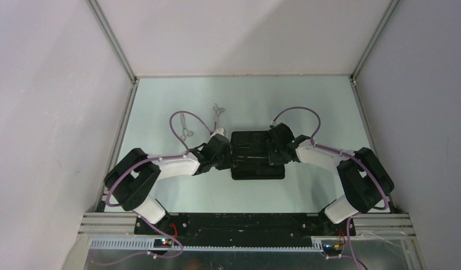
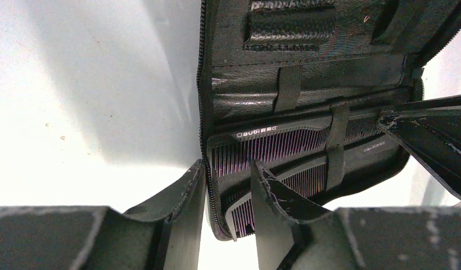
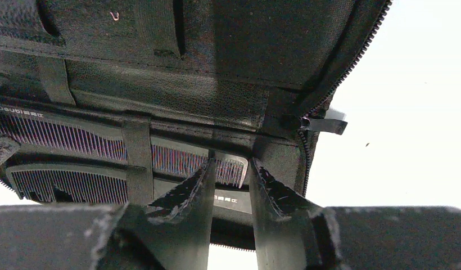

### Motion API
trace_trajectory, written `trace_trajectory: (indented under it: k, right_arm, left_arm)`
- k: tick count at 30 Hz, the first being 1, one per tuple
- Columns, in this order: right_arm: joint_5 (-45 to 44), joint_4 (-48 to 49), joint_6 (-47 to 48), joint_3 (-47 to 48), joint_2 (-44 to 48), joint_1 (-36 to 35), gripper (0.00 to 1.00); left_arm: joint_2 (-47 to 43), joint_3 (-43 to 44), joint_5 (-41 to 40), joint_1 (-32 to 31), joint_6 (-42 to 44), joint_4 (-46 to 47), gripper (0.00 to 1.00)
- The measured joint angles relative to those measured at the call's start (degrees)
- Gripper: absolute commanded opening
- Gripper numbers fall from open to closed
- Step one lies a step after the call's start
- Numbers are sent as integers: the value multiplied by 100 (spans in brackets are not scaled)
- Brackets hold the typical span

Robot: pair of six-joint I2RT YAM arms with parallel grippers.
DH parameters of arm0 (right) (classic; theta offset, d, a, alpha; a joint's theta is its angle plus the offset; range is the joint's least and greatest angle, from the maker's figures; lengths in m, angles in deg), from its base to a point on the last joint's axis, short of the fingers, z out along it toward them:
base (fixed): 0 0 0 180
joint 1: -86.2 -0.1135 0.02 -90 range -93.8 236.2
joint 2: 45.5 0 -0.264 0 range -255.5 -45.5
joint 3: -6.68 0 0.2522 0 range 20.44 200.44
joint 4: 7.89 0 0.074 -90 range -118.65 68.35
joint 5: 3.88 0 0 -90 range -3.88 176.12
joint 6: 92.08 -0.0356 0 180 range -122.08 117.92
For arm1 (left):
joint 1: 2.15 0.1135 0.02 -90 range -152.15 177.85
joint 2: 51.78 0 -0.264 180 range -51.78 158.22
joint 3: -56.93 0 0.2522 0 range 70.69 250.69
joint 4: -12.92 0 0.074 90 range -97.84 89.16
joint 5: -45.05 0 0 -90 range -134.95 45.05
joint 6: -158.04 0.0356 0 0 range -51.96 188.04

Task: Sort the hair-cutting tools
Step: Place the comb in the hairdressing tool bag.

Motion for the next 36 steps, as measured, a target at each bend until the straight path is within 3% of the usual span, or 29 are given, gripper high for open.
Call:
trace_trajectory:
  k: [8, 16, 21, 30, 36]
  right_arm:
    - [-170, -136, 138, 9, 44, 94, 24]
    - [-463, -223, 267, 42, 42, 138, 8]
    - [-560, -330, 282, 50, 42, 160, 7]
    - [-518, -435, 280, 50, 42, 249, 9]
    - [-363, -428, 280, 48, 271, 306, 24]
  left_arm:
    - [35, -2, 109, -15, -52, 48, 41]
    - [26, -13, 109, -39, -101, 116, 56]
    - [-85, -24, 103, -52, -83, 11, 61]
    - [-232, -17, 85, -55, 22, -461, 50]
    - [-114, 101, 107, -94, 105, -614, 34]
